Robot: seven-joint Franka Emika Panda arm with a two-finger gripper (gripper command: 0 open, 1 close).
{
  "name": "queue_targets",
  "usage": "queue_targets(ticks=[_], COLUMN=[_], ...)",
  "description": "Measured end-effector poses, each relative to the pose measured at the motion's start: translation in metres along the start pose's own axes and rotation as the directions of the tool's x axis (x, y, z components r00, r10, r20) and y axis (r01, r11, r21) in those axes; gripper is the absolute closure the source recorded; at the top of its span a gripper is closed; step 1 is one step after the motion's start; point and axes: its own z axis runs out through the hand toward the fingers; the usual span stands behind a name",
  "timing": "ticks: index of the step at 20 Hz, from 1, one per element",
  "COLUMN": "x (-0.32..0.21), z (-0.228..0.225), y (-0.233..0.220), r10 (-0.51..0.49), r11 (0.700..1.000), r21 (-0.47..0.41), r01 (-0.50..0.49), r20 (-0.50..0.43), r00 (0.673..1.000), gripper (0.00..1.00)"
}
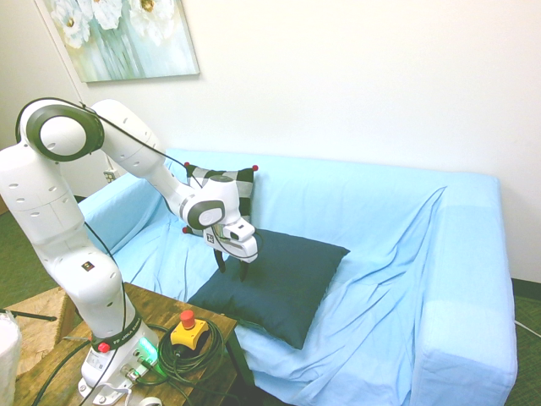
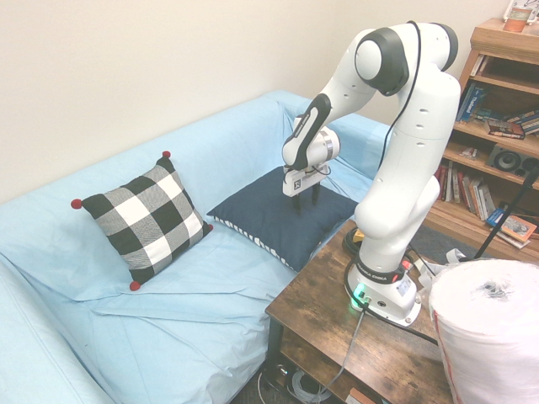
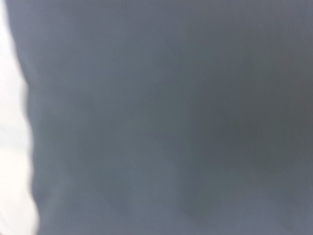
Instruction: Lift the pillow
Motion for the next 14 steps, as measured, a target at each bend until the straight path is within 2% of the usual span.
queue_targets(ticks=[5, 14], x=[0.014, 0.014], z=[-0.002, 0.051], y=[0.053, 0.076], r10=[0.008, 0.003], r11=[1.0, 1.0], r21=[0.007, -0.025], r01=[-0.008, -0.001], r20=[0.013, 0.093], r00=[1.0, 0.996], gripper=[0.0, 0.0])
